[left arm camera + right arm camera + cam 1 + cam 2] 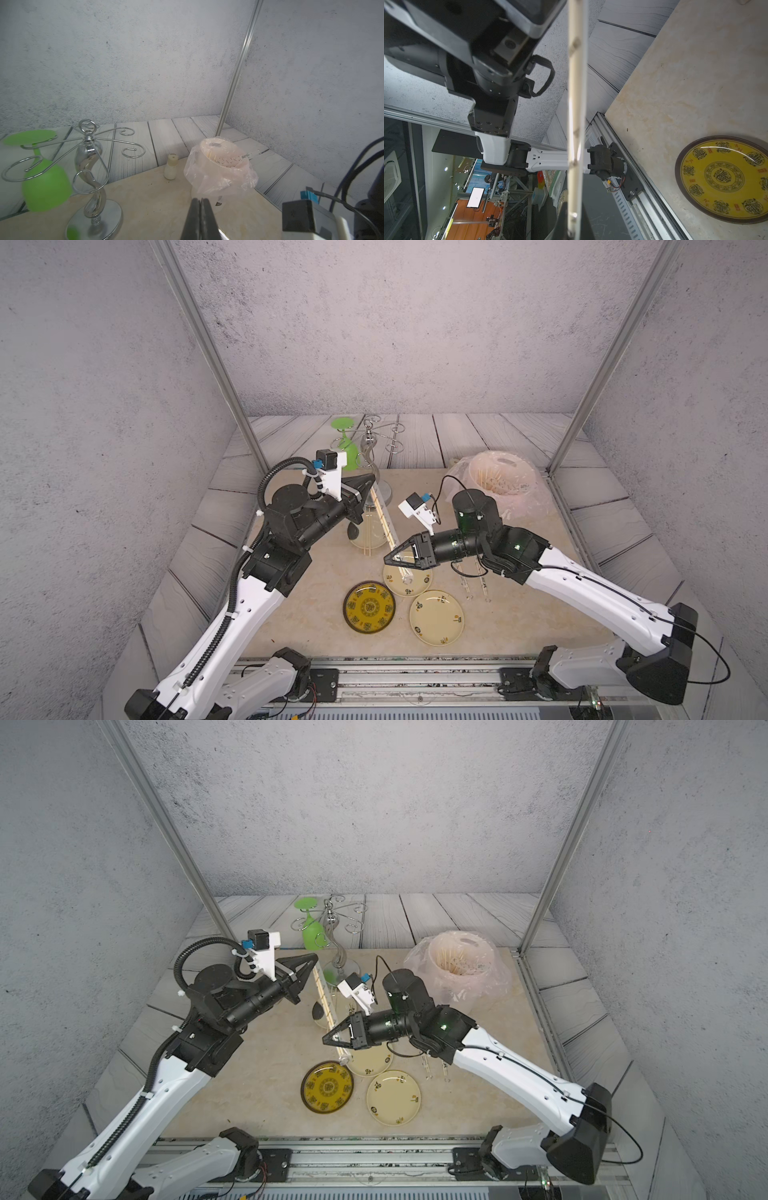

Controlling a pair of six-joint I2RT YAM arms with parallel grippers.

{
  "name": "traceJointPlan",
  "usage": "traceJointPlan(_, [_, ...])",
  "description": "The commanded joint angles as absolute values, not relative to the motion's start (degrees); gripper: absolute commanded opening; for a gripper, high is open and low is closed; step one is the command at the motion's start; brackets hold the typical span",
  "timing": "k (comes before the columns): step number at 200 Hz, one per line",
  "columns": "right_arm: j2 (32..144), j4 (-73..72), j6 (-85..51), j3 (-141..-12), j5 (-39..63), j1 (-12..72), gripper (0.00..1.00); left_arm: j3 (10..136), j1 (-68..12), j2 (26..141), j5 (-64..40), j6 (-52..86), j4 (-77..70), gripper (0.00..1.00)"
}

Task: Remove the packaging of disposable chopsticks
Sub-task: Remove the packet bag from the disposable chopsticks.

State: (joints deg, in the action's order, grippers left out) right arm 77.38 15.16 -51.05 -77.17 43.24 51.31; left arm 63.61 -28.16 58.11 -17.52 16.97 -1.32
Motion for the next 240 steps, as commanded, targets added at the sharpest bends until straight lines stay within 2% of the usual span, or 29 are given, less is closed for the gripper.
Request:
traceJointPlan(1, [80.51, -1.76, -50.78, -85.96, 33.41, 48.25, 0.0, 60.86, -32.85, 57.27, -27.57, 17.47, 7.57, 0.0])
traceJointPlan(39, [82.51, -0.18, -48.43, -91.38, 30.6, 47.5, 0.0, 60.14, -32.95, 57.17, -28.79, 18.45, 6.34, 0.0])
traceJointPlan(138, [86.1, -4.18, -47.89, -89.47, 26.66, 43.16, 0.0, 58.66, -36.4, 57.74, -28.86, 21.52, 4.12, 0.0])
traceJointPlan(216, [89.07, -7.12, -49.01, -93.4, 29.38, 40.74, 0.0, 57.7, -39.22, 58.72, -25.35, 20.35, 4.7, 0.0])
traceJointPlan(240, [86.97, -6.28, -48.19, -89.7, 28.87, 40.45, 0.0, 57.48, -39.11, 57.88, -23.97, 18.67, 5.21, 0.0])
